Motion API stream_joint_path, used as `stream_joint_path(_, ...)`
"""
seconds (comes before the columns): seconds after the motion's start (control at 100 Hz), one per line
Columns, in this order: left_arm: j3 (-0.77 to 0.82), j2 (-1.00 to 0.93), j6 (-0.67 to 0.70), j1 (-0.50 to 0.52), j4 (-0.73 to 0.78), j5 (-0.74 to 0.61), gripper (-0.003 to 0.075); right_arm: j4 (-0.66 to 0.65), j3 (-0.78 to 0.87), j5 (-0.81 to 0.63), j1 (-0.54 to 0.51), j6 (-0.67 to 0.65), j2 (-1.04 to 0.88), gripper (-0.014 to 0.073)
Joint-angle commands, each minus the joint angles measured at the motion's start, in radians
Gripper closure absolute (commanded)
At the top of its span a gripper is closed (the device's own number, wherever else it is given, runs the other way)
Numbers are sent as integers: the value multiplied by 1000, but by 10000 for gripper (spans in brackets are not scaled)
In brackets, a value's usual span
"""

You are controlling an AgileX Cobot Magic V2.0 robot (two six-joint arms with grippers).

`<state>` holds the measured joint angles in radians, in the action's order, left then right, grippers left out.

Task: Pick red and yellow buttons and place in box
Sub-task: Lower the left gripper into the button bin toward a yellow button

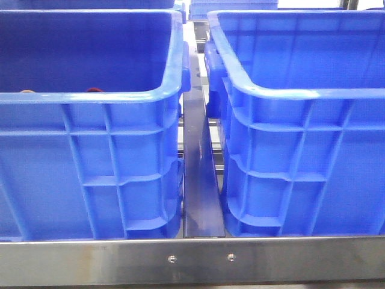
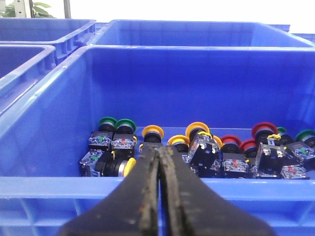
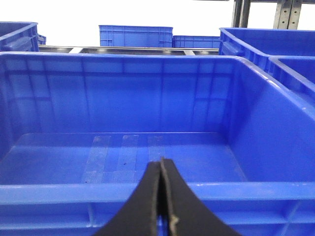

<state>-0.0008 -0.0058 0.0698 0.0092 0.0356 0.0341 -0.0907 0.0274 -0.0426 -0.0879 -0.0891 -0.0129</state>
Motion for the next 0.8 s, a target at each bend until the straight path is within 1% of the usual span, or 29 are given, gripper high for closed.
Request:
stream_joint_path(0.0, 19, -30, 11, -4, 0, -92, 741, 1, 5, -71, 3, 8, -17, 663)
stream_joint_path(0.37, 19, -30, 11, -4, -2, -102, 741, 1, 5, -71, 3, 8, -17, 663)
stream_joint_path(0.62, 17, -30, 11, -4, -2, -189, 741, 1, 5, -71, 3, 8, -17, 663)
stream_joint_path(0.73, -21, -30, 11, -4, 4, -171, 741, 1, 5, -71, 3, 8, -17, 663)
stream_joint_path(0.79, -62, -30, 11, -4, 4, -109, 741, 1, 5, -71, 3, 8, -17, 663)
